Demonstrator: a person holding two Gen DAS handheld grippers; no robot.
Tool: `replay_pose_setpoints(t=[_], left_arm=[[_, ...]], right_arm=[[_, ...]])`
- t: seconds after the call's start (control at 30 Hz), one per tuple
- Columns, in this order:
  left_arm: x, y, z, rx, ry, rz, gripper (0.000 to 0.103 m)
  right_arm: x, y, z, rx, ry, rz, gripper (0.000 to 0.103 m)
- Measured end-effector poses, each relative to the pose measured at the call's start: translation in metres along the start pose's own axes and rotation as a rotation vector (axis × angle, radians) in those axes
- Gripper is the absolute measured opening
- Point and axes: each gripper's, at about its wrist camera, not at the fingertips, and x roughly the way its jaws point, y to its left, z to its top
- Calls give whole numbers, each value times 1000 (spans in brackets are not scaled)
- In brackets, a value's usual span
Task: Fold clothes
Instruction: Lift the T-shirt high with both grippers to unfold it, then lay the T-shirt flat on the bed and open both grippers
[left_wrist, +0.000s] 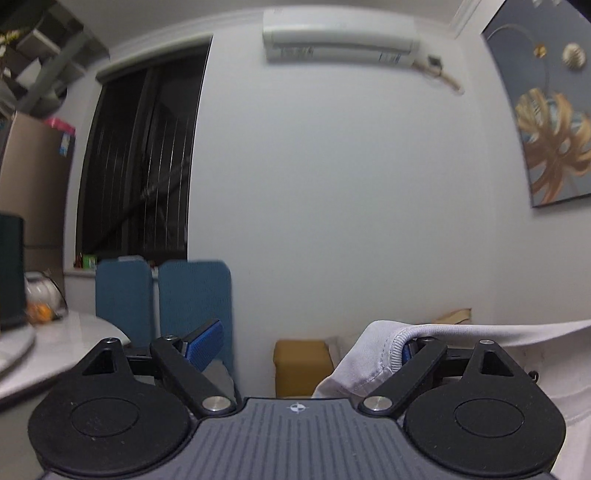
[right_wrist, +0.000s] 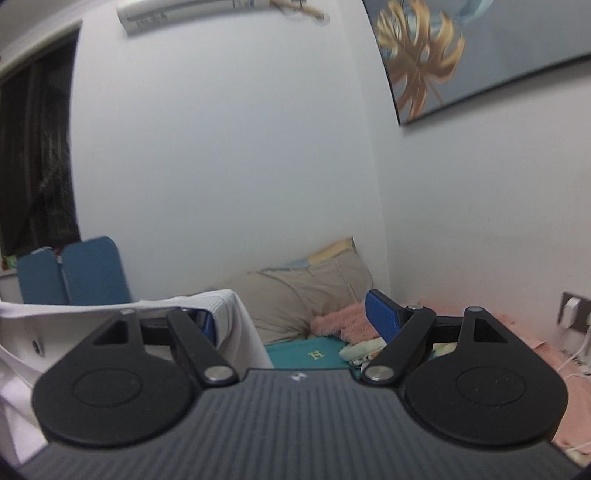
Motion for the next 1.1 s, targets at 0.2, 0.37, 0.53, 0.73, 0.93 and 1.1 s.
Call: replay_pose_setpoints(t=[0.2, 0.37, 0.53, 0.73, 0.93, 1.1], left_arm=[[206, -35, -140, 0, 240, 6, 90], [328, -51, -306, 74, 549, -12, 90], [369, -40, -408, 99, 826, -81, 90], [362, -20, -382, 104, 886, -158, 97], [310, -12, -325, 157, 838, -176, 101], [211, -10, -289, 135, 744, -180, 103]], right_arm=[[200, 3, -90, -54, 107, -74, 78], [333, -12, -221, -97, 352, -95, 78], [390, -22, -315, -113, 626, -73, 78], [377, -33, -293, -51, 741, 46, 78], [303, -34, -262, -64, 712, 57, 79], [210, -35, -245, -58, 654, 36, 79]])
